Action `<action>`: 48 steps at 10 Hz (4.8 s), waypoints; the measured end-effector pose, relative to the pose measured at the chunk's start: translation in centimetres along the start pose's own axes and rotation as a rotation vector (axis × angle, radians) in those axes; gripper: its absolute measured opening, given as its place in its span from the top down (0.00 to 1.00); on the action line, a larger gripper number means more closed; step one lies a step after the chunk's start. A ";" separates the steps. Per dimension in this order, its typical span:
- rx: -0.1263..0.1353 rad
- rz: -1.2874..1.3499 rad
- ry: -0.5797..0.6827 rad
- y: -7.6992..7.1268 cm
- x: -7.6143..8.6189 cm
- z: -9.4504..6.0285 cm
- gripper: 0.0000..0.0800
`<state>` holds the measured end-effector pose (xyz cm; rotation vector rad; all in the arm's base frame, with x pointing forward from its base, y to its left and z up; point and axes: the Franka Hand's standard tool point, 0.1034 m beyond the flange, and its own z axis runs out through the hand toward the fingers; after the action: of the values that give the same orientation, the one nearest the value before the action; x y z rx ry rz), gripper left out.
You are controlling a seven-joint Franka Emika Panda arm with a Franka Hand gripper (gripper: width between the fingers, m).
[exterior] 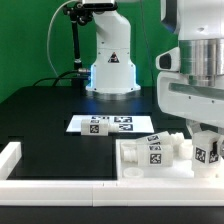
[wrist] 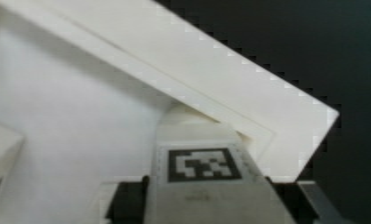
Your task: Assemble one leg
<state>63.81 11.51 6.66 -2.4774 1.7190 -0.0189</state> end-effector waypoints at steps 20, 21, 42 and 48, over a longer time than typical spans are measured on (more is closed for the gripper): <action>-0.010 -0.993 0.058 -0.3 0.8 -0.2 0.31; -0.008 -0.927 0.058 -0.3 0.7 -0.2 0.56; 0.021 0.638 -0.048 -0.5 0.7 -1.2 0.24; 0.087 0.577 -0.066 -1.9 1.3 -5.2 0.19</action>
Offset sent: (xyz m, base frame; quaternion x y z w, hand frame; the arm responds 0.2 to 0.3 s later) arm 0.0000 0.0000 0.0000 0.0000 0.0000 0.1296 0.9916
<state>65.64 10.42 11.92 -1.8185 2.2712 0.0420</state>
